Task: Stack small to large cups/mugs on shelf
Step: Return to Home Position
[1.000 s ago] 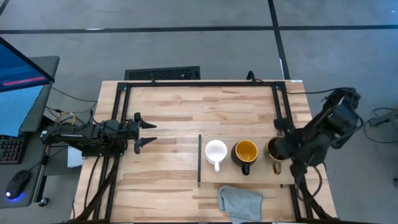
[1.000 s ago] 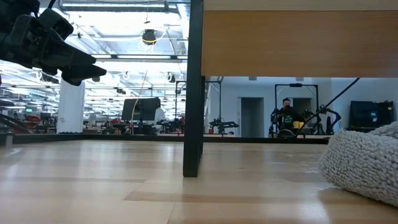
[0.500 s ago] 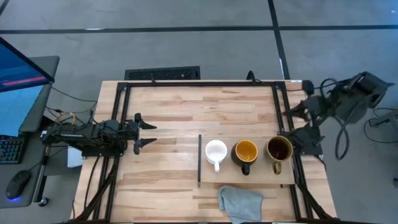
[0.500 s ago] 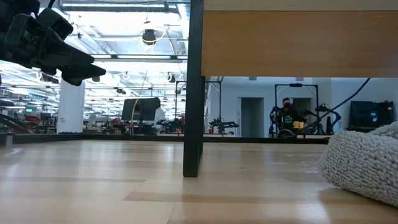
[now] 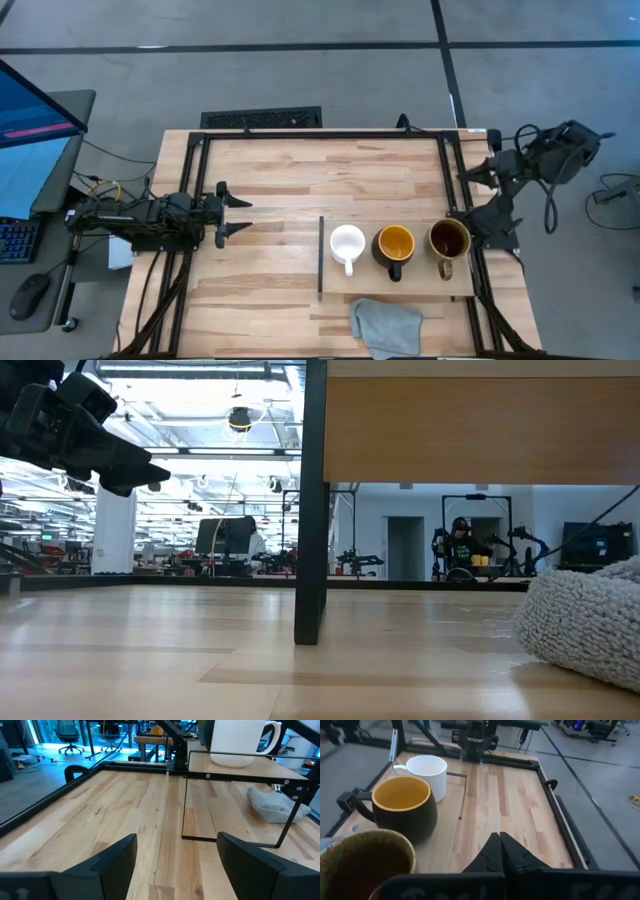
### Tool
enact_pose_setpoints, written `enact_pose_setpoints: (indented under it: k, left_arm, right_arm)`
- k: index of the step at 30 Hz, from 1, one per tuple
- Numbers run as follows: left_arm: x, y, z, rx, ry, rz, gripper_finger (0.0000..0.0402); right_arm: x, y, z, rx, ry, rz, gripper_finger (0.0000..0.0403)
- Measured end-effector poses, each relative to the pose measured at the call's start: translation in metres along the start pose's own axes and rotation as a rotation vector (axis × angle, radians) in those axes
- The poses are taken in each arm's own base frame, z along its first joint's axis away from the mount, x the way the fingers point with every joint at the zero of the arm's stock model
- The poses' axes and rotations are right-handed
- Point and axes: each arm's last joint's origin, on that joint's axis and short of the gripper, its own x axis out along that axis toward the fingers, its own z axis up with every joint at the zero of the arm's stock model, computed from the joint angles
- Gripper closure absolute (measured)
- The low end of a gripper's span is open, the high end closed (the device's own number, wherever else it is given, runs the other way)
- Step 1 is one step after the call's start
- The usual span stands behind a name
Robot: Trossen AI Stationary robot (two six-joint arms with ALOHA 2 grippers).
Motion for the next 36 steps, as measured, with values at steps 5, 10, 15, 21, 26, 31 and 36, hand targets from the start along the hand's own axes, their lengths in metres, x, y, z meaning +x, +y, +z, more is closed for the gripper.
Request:
enact_pose_setpoints:
  k: [5,10,15,21,26,31,36]
  left_arm:
    - [0.0,0.0,0.0,0.0,0.0,0.0,0.0136]
    - [0.0,0.0,0.0,0.0,0.0,0.0,0.0136]
    - [0.0,0.0,0.0,0.001,0.0,0.0,0.0136]
    - [0.0,-0.001,0.0,0.0,0.004,-0.025,0.0136]
    - [0.0,-0.001,0.0,0.0,0.005,-0.026,0.0136]
    - [0.0,-0.001,0.0,0.015,0.004,-0.026,0.0136]
    - [0.0,-0.001,0.0,0.025,0.005,-0.026,0.0136]
  right_arm:
    - [0.001,-0.005,-0.025,0.059,-0.059,0.013,0.0403]
    - [0.014,0.0,-0.046,0.044,-0.035,-0.042,0.0403]
    - [0.026,0.009,-0.053,0.065,-0.047,-0.042,0.0403]
    - [0.031,0.011,-0.056,0.045,-0.065,-0.099,0.0403]
    - [0.031,0.011,-0.054,0.06,-0.08,-0.098,0.0403]
    - [0.03,0.012,-0.05,0.091,-0.113,-0.093,0.0403]
    - [0.033,0.018,-0.036,0.116,-0.178,-0.042,0.0403]
